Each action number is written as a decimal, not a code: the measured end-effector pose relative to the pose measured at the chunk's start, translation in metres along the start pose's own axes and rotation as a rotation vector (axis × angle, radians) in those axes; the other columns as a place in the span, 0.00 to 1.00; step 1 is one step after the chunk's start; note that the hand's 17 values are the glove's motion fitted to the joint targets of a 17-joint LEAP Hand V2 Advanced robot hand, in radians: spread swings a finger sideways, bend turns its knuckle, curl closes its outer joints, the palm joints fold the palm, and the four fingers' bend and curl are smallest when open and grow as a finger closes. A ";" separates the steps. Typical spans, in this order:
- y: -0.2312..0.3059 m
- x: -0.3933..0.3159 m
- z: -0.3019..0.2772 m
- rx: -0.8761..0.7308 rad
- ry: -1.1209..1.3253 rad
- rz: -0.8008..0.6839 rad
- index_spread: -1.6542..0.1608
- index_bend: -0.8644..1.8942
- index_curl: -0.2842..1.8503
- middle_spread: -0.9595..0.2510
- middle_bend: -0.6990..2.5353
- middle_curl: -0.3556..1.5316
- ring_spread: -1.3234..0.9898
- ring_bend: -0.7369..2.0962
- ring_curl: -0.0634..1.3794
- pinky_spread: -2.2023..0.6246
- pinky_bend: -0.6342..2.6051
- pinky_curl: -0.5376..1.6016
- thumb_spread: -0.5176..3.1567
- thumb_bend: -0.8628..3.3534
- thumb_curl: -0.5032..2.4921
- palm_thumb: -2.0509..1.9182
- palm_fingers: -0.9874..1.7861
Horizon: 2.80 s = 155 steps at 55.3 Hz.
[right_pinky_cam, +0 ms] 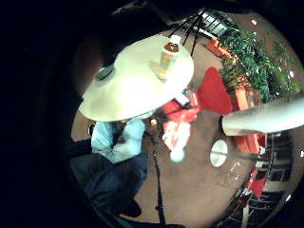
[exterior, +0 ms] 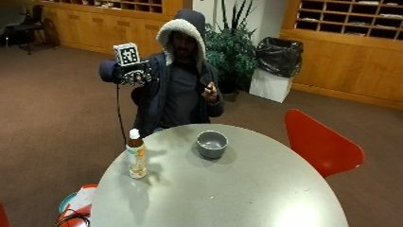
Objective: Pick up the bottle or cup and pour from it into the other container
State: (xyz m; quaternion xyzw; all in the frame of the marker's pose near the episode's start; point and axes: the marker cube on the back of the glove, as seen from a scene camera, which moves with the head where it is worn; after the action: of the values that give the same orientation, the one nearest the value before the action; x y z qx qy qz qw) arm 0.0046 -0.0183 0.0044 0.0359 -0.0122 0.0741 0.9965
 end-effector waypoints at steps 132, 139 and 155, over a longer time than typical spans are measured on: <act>-0.228 0.043 0.137 0.312 -0.667 -0.075 0.76 0.35 0.25 0.58 0.31 0.44 0.48 0.50 0.33 0.73 0.36 0.43 0.26 0.20 0.38 0.76 0.78; -0.246 0.005 0.126 0.337 -0.420 -0.080 0.75 0.35 0.25 0.57 0.31 0.44 0.48 0.49 0.33 0.74 0.36 0.43 0.26 0.20 0.38 0.76 0.77; -0.248 -0.069 0.118 0.171 -0.048 -0.239 0.75 0.35 0.25 0.56 0.31 0.44 0.48 0.49 0.33 0.74 0.35 0.43 0.27 0.20 0.39 0.76 0.76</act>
State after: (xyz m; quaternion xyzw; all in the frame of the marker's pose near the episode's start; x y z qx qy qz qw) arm -0.0285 -0.2821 0.1030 0.1238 -0.0252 -0.0452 0.9910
